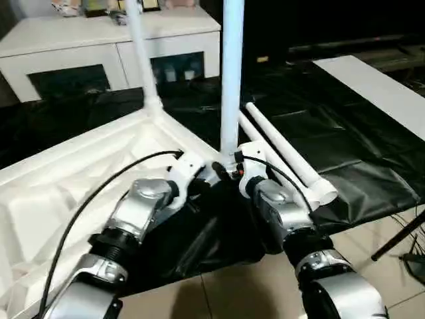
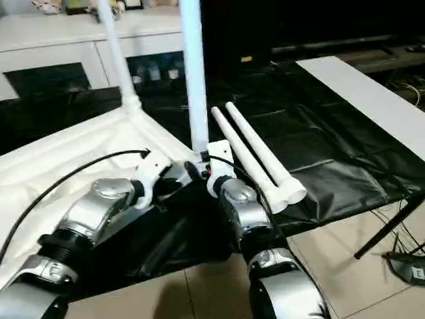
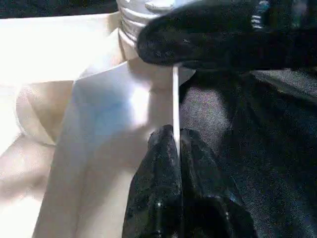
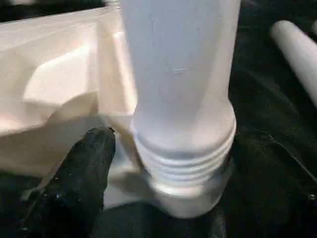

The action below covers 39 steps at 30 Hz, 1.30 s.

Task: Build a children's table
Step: Rotate leg to tighten

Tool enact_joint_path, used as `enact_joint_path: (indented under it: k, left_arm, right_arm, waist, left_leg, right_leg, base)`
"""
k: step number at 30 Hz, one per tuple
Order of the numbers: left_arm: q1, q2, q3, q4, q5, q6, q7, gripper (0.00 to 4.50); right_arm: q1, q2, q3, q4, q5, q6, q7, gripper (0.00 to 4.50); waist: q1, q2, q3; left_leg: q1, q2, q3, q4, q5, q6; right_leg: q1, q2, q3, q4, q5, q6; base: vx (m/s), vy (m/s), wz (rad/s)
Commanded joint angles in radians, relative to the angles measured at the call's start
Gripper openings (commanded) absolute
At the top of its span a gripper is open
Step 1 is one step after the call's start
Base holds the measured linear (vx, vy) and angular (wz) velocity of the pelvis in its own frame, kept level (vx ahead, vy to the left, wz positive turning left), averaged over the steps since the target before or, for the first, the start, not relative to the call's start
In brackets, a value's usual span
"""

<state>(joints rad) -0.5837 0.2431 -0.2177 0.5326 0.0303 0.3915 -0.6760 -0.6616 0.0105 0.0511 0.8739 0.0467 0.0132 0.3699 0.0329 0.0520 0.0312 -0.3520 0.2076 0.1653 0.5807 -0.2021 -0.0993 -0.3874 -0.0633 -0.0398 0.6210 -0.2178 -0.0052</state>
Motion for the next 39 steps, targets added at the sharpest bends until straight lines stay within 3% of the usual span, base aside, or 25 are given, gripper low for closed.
enact_joint_path:
  k: [1, 2, 5, 6, 7, 8, 10, 12, 15, 18, 20, 30, 39]
  left_arm:
    - [0.03, 0.04, -0.015, 0.013, 0.004, -0.026, -0.047, 0.0]
    - [0.034, 0.055, -0.019, 0.003, 0.0, -0.033, -0.074, 0.0]
    - [0.05, 0.09, -0.032, -0.029, -0.022, -0.056, -0.167, 0.0]
    - [0.065, 0.121, -0.047, -0.055, -0.036, -0.075, -0.242, 0.0]
    - [0.069, 0.13, -0.051, -0.06, -0.036, -0.089, -0.26, 0.0]
    - [0.076, 0.138, -0.054, -0.073, -0.047, -0.098, -0.29, 0.0]
    - [0.086, 0.151, -0.057, -0.094, -0.065, -0.106, -0.333, 0.0]
    - [0.094, 0.165, -0.064, -0.117, -0.08, -0.1, -0.373, 0.0]
    - [0.102, 0.187, -0.075, -0.144, -0.089, -0.09, -0.415, 0.0]
    - [0.105, 0.195, -0.073, -0.148, -0.088, -0.092, -0.426, 0.0]
    - [0.105, 0.198, -0.067, -0.147, -0.082, -0.097, -0.425, 0.0]
    - [0.11, 0.208, -0.064, -0.157, -0.09, -0.093, -0.441, 0.0]
    - [0.104, 0.206, -0.068, -0.149, -0.089, -0.096, -0.45, 0.0]
  right_arm:
    - [0.023, -0.033, 0.047, -0.081, 0.005, 0.017, 0.121, 3.95]
    - [0.038, -0.061, 0.058, -0.113, 0.007, 0.02, 0.168, 3.95]
    - [0.071, -0.128, 0.09, -0.174, 0.006, 0.015, 0.285, 3.95]
    - [0.099, -0.187, 0.123, -0.226, 0.003, 0.008, 0.402, 3.95]
    - [0.106, -0.202, 0.132, -0.238, 0.0, 0.003, 0.434, 3.95]
    - [0.113, -0.223, 0.145, -0.253, -0.002, -0.001, 0.474, 3.95]
    - [0.124, -0.25, 0.159, -0.283, 0.0, 0.002, 0.518, 3.95]
    - [0.129, -0.272, 0.164, -0.306, 0.011, 0.011, 0.557, 3.95]
    - [0.128, -0.301, 0.17, -0.33, 0.021, 0.017, 0.602, 3.95]
    - [0.122, -0.316, 0.175, -0.328, 0.007, 0.014, 0.61, 3.95]
    - [0.111, -0.318, 0.167, -0.31, -0.002, 0.005, 0.597, 3.95]
    - [0.097, -0.308, 0.164, -0.279, -0.004, 0.007, 0.61, 3.95]
    - [0.044, -0.245, 0.135, -0.165, 0.023, -0.004, 0.583, 3.95]
  waist:
    - [0.007, -0.003, -0.051]
    - [0.009, -0.003, -0.056]
    - [0.011, -0.001, -0.058]
    - [0.012, -0.001, -0.061]
    - [0.015, -0.001, -0.066]
    - [0.016, -0.001, -0.064]
    - [0.02, -0.001, -0.066]
    - [0.025, -0.003, -0.062]
    - [0.031, -0.003, -0.057]
    - [0.036, -0.004, -0.054]
    - [0.038, -0.008, -0.055]
    - [0.037, -0.007, -0.06]
    - [0.037, -0.005, -0.059]
  left_leg:
    - [-0.01, 0.01, -0.002, -0.063, -0.109, 0.055]
    - [-0.011, 0.011, 0.0, -0.057, -0.074, 0.067]
    - [-0.01, 0.011, 0.0, -0.053, -0.049, 0.086]
    - [-0.01, 0.01, 0.0, -0.05, -0.039, 0.099]
    - [-0.011, 0.011, 0.001, -0.044, -0.003, 0.114]
    - [-0.01, 0.012, 0.003, -0.043, 0.009, 0.124]
    - [-0.013, 0.014, 0.003, -0.039, 0.013, 0.136]
    - [-0.012, 0.016, 0.005, -0.041, -0.019, 0.134]
    - [-0.005, 0.022, 0.007, -0.048, -0.082, 0.106]
    - [-0.003, 0.022, 0.008, -0.051, -0.102, 0.085]
    - [-0.005, 0.019, 0.007, -0.05, -0.087, 0.077]
    - [-0.01, 0.014, 0.007, -0.042, -0.042, 0.095]
    - [-0.007, 0.018, 0.006, -0.044, -0.072, 0.08]
  right_leg:
    - [0.052, -0.061, 0.034, -0.07, 0.01, -0.228]
    - [0.053, -0.061, 0.034, -0.064, 0.076, -0.235]
    - [0.055, -0.058, 0.03, -0.059, 0.157, -0.256]
    - [0.058, -0.057, 0.031, -0.056, 0.195, -0.264]
    - [0.058, -0.054, 0.031, -0.046, 0.266, -0.273]
    - [0.052, -0.054, 0.029, -0.045, 0.297, -0.285]
    - [0.053, -0.055, 0.028, -0.041, 0.307, -0.295]
    - [0.05, -0.057, 0.027, -0.044, 0.257, -0.299]
    - [0.045, -0.059, 0.029, -0.053, 0.138, -0.296]
    - [0.041, -0.059, 0.031, -0.056, 0.089, -0.287]
    - [0.044, -0.059, 0.033, -0.053, 0.099, -0.28]
    - [0.047, -0.058, 0.031, -0.046, 0.163, -0.281]
    - [0.043, -0.06, 0.031, -0.046, 0.117, -0.288]
  base:
    - [0.0, 0.0, 0.0]
    - [0.0, 0.0, 0.0]
    - [0.0, 0.0, 0.0]
    - [0.0, 0.0, 0.0]
    - [0.0, 0.0, 0.0]
    - [0.0, 0.0, 0.0]
    - [0.0, 0.0, 0.0]
    - [0.0, 0.0, 0.0]
    - [0.0, 0.0, 0.0]
    - [0.0, 0.0, 0.0]
    - [0.0, 0.0, 0.0]
    - [0.0, 0.0, 0.0]
    - [0.0, 0.0, 0.0]
